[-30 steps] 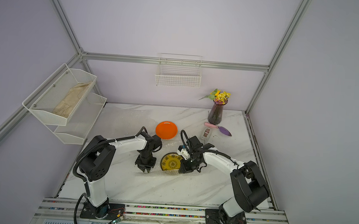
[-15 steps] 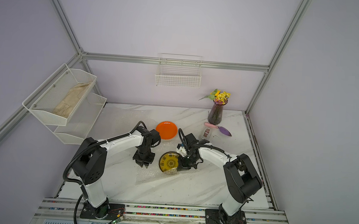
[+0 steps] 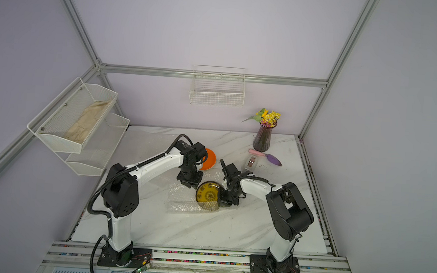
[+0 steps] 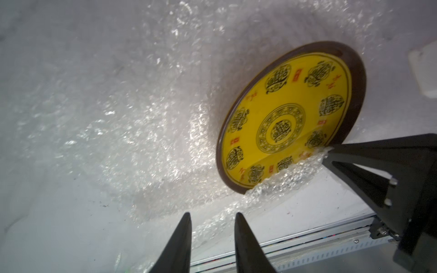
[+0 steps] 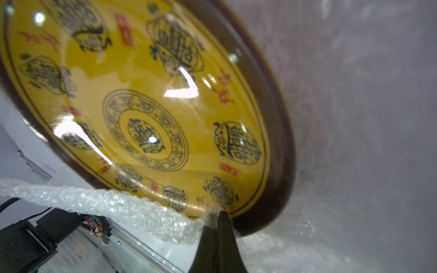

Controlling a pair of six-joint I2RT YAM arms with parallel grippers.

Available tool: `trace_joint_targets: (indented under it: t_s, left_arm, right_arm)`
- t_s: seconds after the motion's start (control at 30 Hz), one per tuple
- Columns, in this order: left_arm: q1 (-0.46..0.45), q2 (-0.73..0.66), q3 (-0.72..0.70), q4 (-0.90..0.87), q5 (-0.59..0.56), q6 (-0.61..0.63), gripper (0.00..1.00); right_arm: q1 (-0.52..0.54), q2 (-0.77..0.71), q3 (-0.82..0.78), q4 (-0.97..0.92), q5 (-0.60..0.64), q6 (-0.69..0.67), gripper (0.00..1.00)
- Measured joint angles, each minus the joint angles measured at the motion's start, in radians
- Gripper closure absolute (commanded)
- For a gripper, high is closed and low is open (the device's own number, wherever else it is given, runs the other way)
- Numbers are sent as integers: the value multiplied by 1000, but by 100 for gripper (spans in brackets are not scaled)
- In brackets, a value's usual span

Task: Wrap dinner plates in bubble wrap
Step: Wrap the plate in the bubble wrap.

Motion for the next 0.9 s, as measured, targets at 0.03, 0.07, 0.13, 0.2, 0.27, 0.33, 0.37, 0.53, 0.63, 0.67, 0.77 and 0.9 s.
trace_joint_targets:
  t_s: [0.03, 0.07, 0.13, 0.2, 0.27, 0.33, 0.37, 0.53, 0.63, 0.67, 0.77, 0.9]
  left_arm:
    - [-8, 15, 11, 5, 14, 2, 69]
    - [-18, 25, 17, 10, 26, 2, 69]
    - [-35, 35, 18, 16, 39, 5, 69]
    - [-51, 47, 18, 21, 43, 10, 69]
    - [-56, 68, 18, 32, 46, 19, 70]
    - [-56, 104, 19, 40, 47, 24, 70]
    - [-56, 127, 19, 44, 47, 29, 70]
    - [-51, 206, 19, 57, 30, 43, 71]
    - [-51, 178, 19, 60, -13, 43, 70]
    - [-51, 159, 20, 62, -20, 43, 69]
    - [-51, 107, 35, 58, -9, 43, 67]
    - [-60, 51, 68, 72, 45, 42, 67]
  right_arm:
    - [-1, 0, 8, -1, -3, 10, 100]
    - [-2, 0, 20, -2, -10, 19, 100]
    - [-5, 0, 45, -2, -24, 31, 100]
    - [-6, 0, 71, 0, -36, 42, 100]
    - [-8, 0, 85, 3, -38, 52, 100]
    - [-11, 2, 91, 3, -37, 60, 100]
    - [-14, 6, 95, 2, -37, 64, 100]
    - [-25, 53, 107, 10, -10, 89, 100]
    - [-31, 83, 107, 19, 12, 111, 100]
    - [-32, 87, 107, 19, 17, 117, 100]
    - [-32, 90, 107, 22, 26, 138, 100]
    - [-32, 90, 107, 26, 28, 164, 100]
